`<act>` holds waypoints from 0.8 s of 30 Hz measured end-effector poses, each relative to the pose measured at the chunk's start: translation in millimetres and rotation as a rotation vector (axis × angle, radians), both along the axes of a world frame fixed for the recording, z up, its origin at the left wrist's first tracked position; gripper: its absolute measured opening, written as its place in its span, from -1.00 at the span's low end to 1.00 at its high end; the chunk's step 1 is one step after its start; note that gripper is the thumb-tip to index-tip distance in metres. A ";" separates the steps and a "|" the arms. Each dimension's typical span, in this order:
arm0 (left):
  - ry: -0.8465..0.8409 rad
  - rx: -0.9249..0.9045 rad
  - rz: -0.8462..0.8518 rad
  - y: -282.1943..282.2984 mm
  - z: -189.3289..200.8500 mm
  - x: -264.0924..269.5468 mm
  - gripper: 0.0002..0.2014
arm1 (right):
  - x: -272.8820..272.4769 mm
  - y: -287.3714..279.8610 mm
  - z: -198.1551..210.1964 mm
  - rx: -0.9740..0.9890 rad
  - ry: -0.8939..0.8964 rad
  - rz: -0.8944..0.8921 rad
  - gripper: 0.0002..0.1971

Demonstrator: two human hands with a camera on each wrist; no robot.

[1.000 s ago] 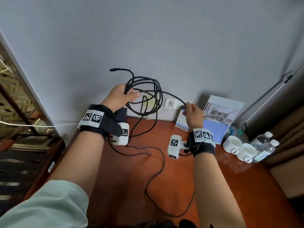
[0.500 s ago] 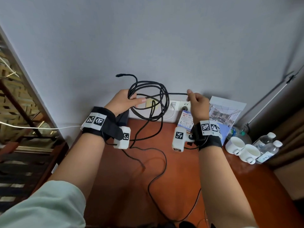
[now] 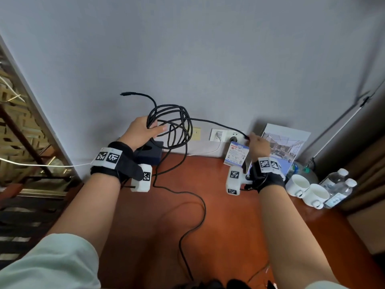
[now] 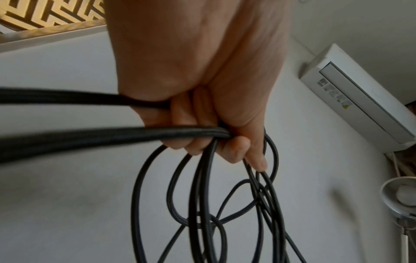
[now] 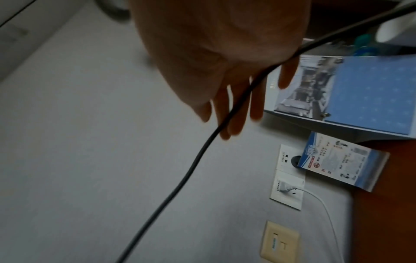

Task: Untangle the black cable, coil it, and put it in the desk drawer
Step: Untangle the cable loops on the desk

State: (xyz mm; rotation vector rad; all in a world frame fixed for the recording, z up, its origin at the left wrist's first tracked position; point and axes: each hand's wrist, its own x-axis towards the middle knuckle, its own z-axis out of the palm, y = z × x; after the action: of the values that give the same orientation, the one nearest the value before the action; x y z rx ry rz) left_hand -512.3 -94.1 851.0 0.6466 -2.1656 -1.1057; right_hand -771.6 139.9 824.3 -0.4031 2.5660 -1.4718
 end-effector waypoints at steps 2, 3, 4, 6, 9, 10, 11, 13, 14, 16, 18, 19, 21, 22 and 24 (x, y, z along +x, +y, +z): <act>0.021 0.032 -0.052 -1.4 1.6 -3.2 -0.49 | 16.1 -16.7 5.2 0.020 0.073 0.162 -0.56; 0.021 0.043 -0.075 -0.6 2.9 -5.3 -0.48 | 25.1 -24.7 8.1 0.019 0.095 0.265 -0.57; 0.015 0.047 -0.102 1.1 4.3 -7.8 -0.48 | 34.5 -32.1 11.7 0.000 0.093 0.369 -0.59; -0.003 0.036 -0.172 7.2 6.2 -13.5 -0.47 | 51.1 -46.6 19.4 -0.049 0.020 0.525 -0.59; -0.002 0.037 -0.187 13.1 5.6 -20.2 -0.47 | 61.0 -61.2 25.9 0.035 0.109 0.587 -0.48; 0.009 0.051 -0.174 13.0 4.7 -20.9 -0.48 | 61.0 -62.6 26.2 0.055 0.160 0.574 -0.44; 0.016 0.063 -0.167 12.2 4.2 -20.6 -0.49 | 60.6 -62.0 27.1 0.037 0.186 0.557 -0.42; -0.001 0.072 -0.167 10.4 3.6 -18.7 -0.52 | 60.0 -57.1 31.3 -0.064 0.212 0.505 -0.52; -0.012 0.080 -0.171 9.7 3.8 -17.4 -0.51 | 57.9 -53.7 33.0 -0.130 0.208 0.461 -0.55; -0.022 0.112 -0.176 7.6 3.3 -15.6 -0.47 | 49.4 -47.4 33.4 -0.289 0.175 0.363 -0.57; -0.037 0.133 -0.174 4.8 2.8 -13.3 -0.45 | 42.8 -39.5 35.6 -0.436 0.149 0.216 -0.56; -0.044 0.130 -0.157 3.2 2.4 -11.9 -0.46 | 39.5 -36.6 37.0 -0.495 0.124 0.119 -0.56; -0.061 0.101 -0.105 -1.1 0.6 -9.8 -0.52 | 33.6 -32.4 38.7 -0.588 0.066 -0.063 -0.56; -0.071 0.080 -0.082 -3.4 -0.8 -9.6 -0.55 | 31.4 -29.8 39.1 -0.642 0.036 -0.137 -0.56; -0.081 0.044 -0.022 -10.8 -6.8 -9.2 -0.61 | 25.4 -26.6 38.7 -0.731 0.000 -0.273 -0.56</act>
State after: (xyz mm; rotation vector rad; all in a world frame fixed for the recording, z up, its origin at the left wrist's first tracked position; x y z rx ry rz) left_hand -521.4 -104.9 844.2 0.6998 -2.2276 -1.1597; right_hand -746.2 113.2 863.0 -0.1232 2.0504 -2.4849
